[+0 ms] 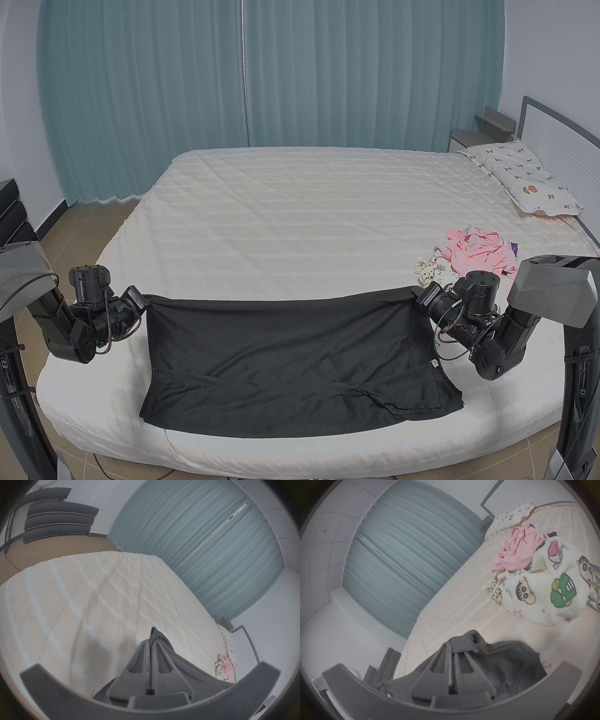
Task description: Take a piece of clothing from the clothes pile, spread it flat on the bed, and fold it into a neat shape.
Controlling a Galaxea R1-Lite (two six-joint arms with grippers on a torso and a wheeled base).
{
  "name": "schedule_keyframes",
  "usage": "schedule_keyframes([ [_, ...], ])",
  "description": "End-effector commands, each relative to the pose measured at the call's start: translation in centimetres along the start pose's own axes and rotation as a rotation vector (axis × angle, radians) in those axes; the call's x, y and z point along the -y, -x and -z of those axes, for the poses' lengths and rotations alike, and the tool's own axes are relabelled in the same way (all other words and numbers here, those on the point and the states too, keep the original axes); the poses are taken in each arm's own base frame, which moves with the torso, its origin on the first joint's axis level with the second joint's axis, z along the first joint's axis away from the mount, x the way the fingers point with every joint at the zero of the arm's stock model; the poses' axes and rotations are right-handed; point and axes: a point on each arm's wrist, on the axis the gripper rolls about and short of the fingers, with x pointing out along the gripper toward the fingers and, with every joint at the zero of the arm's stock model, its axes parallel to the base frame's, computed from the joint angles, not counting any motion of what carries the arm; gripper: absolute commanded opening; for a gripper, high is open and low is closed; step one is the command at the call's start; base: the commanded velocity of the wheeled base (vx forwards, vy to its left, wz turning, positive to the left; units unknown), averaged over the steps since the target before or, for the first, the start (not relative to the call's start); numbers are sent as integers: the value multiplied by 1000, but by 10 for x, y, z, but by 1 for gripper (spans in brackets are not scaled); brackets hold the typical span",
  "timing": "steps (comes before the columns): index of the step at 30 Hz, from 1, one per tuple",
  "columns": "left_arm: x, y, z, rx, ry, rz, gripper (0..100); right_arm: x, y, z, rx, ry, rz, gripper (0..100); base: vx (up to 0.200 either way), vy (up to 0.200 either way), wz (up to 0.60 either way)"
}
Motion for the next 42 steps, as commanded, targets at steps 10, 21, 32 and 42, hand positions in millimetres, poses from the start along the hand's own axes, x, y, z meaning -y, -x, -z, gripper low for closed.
schedule_keyframes([
  [10,-30,25,36,-175,-108,-70,0,29,60,36,-255,119,111,0,0,0,0],
  [21,-55,16,62,-285,-154,-146,0,52,70,70,-372,138,178,0,0,0,0],
  [32,-57,22,70,-316,-166,-160,100,51,76,66,-339,131,158,100,0,0,0],
  [42,-54,39,54,-270,-133,-150,100,41,101,24,-206,-9,170,100,0,0,0],
])
